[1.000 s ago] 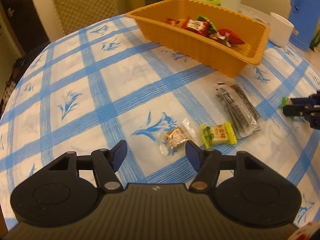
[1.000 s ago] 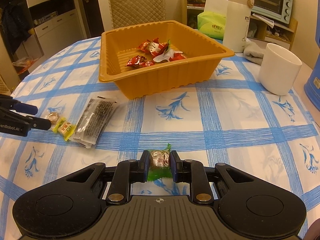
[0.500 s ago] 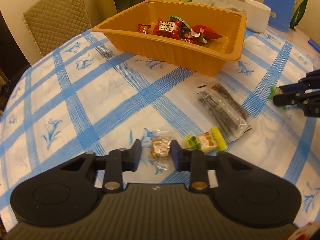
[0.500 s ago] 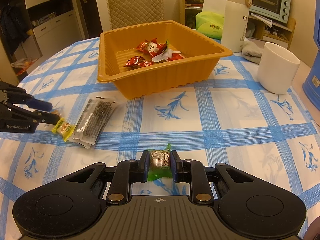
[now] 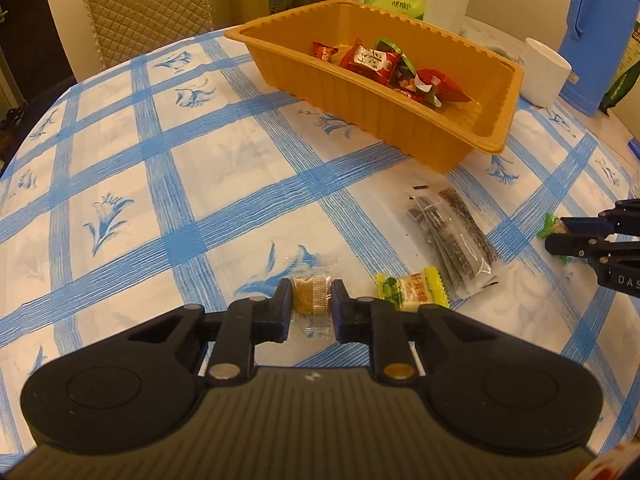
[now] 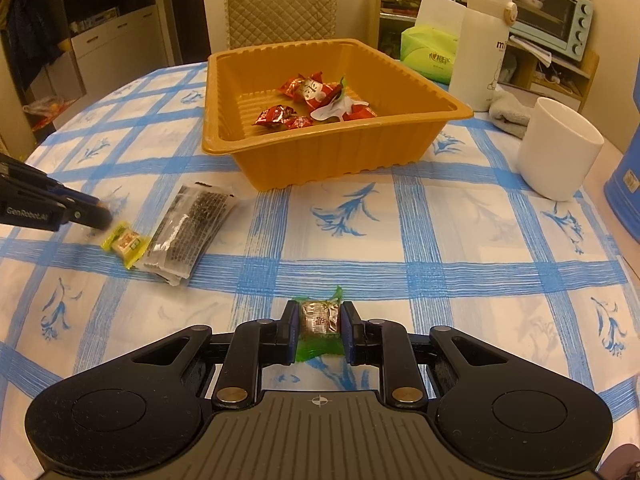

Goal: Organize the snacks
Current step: 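Grasp the green-wrapped candy with the right tool while the left tool grasps a clear snack packet, then carry the green candy and clear packet over the orange tray with both tools, then open both tools to drop the candy and packet into the tray, then move both tools back toward the remaining snacks on the table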

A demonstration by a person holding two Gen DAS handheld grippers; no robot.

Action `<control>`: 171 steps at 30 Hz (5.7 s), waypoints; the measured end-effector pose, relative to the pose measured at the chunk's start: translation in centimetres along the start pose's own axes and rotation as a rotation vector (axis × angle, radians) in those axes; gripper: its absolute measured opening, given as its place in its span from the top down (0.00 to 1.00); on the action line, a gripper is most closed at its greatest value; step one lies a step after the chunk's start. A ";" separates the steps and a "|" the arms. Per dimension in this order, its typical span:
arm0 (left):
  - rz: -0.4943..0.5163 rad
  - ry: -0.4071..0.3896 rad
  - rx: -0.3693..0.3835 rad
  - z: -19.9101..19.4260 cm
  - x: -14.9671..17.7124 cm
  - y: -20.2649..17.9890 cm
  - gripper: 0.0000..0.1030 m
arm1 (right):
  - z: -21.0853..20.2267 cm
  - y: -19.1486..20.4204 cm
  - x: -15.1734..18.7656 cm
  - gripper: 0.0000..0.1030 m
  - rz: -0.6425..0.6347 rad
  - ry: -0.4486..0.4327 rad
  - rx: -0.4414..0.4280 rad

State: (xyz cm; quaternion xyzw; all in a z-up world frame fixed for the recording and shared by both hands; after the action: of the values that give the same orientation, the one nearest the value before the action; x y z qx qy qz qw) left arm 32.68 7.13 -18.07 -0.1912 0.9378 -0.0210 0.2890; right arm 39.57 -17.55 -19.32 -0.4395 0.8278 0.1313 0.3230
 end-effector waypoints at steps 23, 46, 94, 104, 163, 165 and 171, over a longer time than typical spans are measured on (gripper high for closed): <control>-0.009 -0.166 0.110 -6.7 -6.3 -4.4 0.82 | -5.4 -2.4 -6.7 0.79 0.087 -0.143 -0.054; -0.003 -0.152 0.191 -1.8 -13.0 -10.1 0.82 | -1.4 -7.0 -14.1 0.79 0.233 -0.207 -0.117; -0.021 -0.054 0.169 4.3 -15.1 -10.0 0.79 | 4.2 -9.4 -13.7 0.79 0.294 -0.099 -0.098; -0.029 -0.068 0.160 3.8 -15.1 -9.5 0.72 | 4.5 -9.0 -14.0 0.78 0.293 -0.099 -0.112; -0.145 -0.309 0.091 -17.4 -2.5 -2.8 0.12 | -13.2 0.8 -8.8 0.07 0.214 -0.278 -0.083; -0.148 -0.295 0.090 -17.5 -1.4 -2.6 0.12 | -13.2 1.5 -8.3 0.07 0.208 -0.268 -0.094; -0.159 -0.255 0.073 -17.3 1.2 -1.8 0.12 | -13.0 3.4 -7.2 0.07 0.171 -0.243 -0.118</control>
State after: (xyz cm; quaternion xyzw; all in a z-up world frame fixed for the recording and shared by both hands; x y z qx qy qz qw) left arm 22.81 3.78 -4.05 -0.2552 0.8739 -0.0534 0.4102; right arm 34.25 -17.46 -5.01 -0.3663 0.8079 0.2589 0.3822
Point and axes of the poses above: each gripper's, at about its wrist camera, not at the fingertips, and z roughly the way its jaws point, y to its left, x to its underside, the point moved 6 cm from there along z, roughly the way its jaws point, and after that the axes turned 13 degrees about -z, right-handed, at the moved point
